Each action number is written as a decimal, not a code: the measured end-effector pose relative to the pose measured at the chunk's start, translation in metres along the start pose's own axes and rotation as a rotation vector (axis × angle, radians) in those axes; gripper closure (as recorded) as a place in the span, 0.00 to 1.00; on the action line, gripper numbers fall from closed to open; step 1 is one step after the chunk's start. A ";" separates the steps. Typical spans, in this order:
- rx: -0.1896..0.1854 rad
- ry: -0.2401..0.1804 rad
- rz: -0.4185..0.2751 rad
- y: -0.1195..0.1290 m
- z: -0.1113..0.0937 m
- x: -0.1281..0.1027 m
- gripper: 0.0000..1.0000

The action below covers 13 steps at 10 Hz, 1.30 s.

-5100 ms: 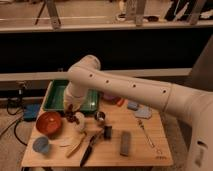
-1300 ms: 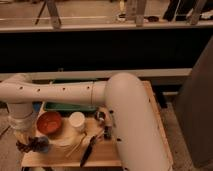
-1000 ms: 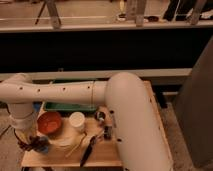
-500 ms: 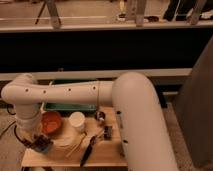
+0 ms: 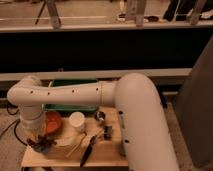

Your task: Place grapes in plastic cup

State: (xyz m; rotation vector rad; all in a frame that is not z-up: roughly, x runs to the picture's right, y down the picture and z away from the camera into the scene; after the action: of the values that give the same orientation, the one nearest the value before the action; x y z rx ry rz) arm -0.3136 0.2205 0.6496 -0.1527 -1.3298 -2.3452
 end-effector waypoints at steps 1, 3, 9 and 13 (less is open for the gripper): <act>0.008 -0.008 -0.005 0.000 0.001 0.001 0.89; 0.016 -0.018 -0.007 -0.002 0.002 0.005 0.72; 0.007 -0.037 0.007 -0.006 0.008 0.014 0.20; -0.017 -0.049 0.106 0.004 0.007 0.015 0.20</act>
State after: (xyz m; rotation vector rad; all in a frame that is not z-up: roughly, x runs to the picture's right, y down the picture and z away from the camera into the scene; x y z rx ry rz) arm -0.3265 0.2201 0.6615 -0.2814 -1.2920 -2.2780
